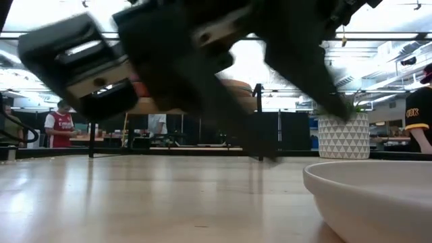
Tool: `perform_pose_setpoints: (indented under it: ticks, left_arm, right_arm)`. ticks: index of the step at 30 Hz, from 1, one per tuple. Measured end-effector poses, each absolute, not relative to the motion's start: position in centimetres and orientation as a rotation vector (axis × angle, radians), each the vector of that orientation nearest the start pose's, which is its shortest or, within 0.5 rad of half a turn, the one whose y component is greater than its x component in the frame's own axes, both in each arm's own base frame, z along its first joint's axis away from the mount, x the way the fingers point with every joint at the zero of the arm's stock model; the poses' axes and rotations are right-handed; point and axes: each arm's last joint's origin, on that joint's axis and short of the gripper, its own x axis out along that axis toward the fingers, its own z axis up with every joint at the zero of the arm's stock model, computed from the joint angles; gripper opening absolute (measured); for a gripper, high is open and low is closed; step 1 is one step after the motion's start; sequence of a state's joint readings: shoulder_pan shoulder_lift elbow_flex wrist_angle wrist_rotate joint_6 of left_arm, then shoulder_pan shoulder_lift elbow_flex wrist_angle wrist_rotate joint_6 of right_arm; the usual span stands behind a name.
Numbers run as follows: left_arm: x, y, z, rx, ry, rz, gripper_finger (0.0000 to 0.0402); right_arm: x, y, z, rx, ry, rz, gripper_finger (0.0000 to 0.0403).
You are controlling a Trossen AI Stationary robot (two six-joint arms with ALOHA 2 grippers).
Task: Place and stack plates onto a shelf
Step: Stack the gray plate on top of the light orange plate on the shelf
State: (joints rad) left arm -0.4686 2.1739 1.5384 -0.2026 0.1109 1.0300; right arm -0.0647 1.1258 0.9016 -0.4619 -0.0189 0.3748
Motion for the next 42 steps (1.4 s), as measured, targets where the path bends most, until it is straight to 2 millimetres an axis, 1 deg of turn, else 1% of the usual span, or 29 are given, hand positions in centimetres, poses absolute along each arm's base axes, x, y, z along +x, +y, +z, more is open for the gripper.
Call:
perform_pose_setpoints:
  ticks: [2,9,13,16,24,29,35,38,42]
  left_arm:
    - [41.9,-21.3,15.1,1.067,0.451,-0.956,0.0171]
    - [42.6,-20.5,13.7,1.001,0.459,-0.989,0.0171]
    - [42.7,-20.3,13.7,1.0,0.448,-0.995,0.0169]
    - [42.6,-20.3,13.5,0.999,0.458,-1.004,0.015]
    - [42.6,-20.2,13.4,0.999,0.47,-1.01,0.0056]
    - [42.4,-20.2,13.3,0.995,0.496,-1.022,0.0012]
    - [42.2,-20.2,13.2,1.006,0.526,-1.002,0.0005]
    - [42.1,-20.4,13.4,1.045,0.549,-0.949,0.0004]
    - [41.8,-20.5,14.6,1.05,0.565,-0.889,0.0003]
  right_arm:
    - [23.3,-1.5,28.4,0.389,0.673,-0.173,0.0206]
    - [23.3,-1.5,28.4,0.388,0.672,-0.174,0.0206]
    - [23.3,-1.5,28.4,0.387,0.673,-0.176,0.0206]
    - [23.3,-1.5,28.4,0.387,0.673,-0.176,0.0206]
    - [23.3,-1.5,28.4,0.385,0.673,-0.175,0.0206]
    - [23.3,-1.5,28.4,0.384,0.673,-0.174,0.0206]
    - [23.3,-1.5,28.4,0.378,0.674,-0.172,0.0206]
    - [23.3,-1.5,28.4,0.377,0.674,-0.172,0.0206]
    - [23.3,-1.5,28.4,0.377,0.676,-0.171,0.0206]
